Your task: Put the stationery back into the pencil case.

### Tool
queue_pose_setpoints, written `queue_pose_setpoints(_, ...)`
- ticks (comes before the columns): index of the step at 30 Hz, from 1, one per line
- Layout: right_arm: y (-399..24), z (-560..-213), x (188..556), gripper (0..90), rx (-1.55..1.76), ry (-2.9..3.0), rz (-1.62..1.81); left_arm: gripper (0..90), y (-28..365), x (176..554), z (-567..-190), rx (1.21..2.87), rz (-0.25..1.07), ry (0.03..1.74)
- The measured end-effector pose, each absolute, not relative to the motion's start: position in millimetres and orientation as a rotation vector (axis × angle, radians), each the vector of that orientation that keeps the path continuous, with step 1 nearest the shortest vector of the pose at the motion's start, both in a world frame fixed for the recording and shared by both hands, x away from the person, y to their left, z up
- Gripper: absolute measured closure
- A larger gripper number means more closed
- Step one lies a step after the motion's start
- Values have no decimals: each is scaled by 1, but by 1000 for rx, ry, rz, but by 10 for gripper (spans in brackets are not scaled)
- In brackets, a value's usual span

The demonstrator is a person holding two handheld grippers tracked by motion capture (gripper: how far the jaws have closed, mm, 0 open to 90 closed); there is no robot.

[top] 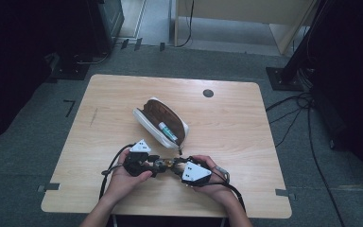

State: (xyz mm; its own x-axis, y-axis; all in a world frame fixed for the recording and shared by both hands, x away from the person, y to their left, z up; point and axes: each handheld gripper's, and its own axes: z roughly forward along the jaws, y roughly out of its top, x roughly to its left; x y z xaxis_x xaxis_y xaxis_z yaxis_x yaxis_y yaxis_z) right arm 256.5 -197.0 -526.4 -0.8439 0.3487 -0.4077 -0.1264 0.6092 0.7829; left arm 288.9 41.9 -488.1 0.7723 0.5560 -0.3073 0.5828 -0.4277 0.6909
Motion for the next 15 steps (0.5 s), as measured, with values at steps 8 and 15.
queue_pose_setpoints(8, -188, -530, 254, 706, 76, 2295, 1093, 419, 45, 292, -490, 2101, -53, 880)
queue_pose_setpoints(15, -190, -529, 254, 763, 74, 2300, 1142, 414, 50, 295, -488, 2061, -81, 889)
